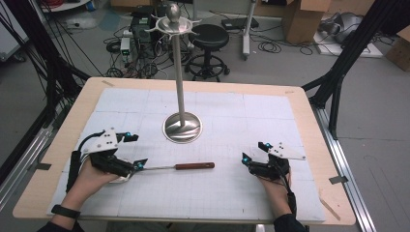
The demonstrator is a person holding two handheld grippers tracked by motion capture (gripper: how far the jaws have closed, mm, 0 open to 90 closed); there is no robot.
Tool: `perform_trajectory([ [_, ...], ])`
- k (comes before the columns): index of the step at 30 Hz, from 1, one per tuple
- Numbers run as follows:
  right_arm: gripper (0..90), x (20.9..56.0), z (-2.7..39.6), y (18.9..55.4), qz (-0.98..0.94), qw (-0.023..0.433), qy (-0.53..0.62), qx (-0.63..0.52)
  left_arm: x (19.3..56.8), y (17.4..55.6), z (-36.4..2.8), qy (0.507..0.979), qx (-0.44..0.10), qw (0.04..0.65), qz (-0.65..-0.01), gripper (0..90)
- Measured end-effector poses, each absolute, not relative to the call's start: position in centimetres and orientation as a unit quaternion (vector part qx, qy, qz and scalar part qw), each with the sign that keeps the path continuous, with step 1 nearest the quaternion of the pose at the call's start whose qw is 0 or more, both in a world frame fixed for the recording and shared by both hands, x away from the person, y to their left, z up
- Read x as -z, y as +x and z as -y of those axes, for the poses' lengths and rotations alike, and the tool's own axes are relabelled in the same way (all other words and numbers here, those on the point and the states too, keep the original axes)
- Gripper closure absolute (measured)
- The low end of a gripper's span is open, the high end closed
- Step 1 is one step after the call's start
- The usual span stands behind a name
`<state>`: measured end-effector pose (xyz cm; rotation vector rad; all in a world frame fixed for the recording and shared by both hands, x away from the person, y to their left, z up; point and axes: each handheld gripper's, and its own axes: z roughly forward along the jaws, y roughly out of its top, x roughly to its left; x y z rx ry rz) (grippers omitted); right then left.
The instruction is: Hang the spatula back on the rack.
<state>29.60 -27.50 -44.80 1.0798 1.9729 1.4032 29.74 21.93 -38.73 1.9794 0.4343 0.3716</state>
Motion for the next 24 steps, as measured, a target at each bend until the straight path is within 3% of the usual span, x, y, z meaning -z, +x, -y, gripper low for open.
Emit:
perform_trajectory([
  [12, 20.8, 44.8, 27.5, 29.6, -0.724, 0.240, 0.392, -0.514, 40.6, 30.5, -18.0, 0.892, -0.113, 0.415, -0.136, 15.0],
  [24, 21.1, 44.8, 27.5, 29.6, -0.725, 0.239, 0.391, -0.514, 42.3, 31.7, -16.1, 0.930, -0.089, 0.335, -0.121, 27.1],
])
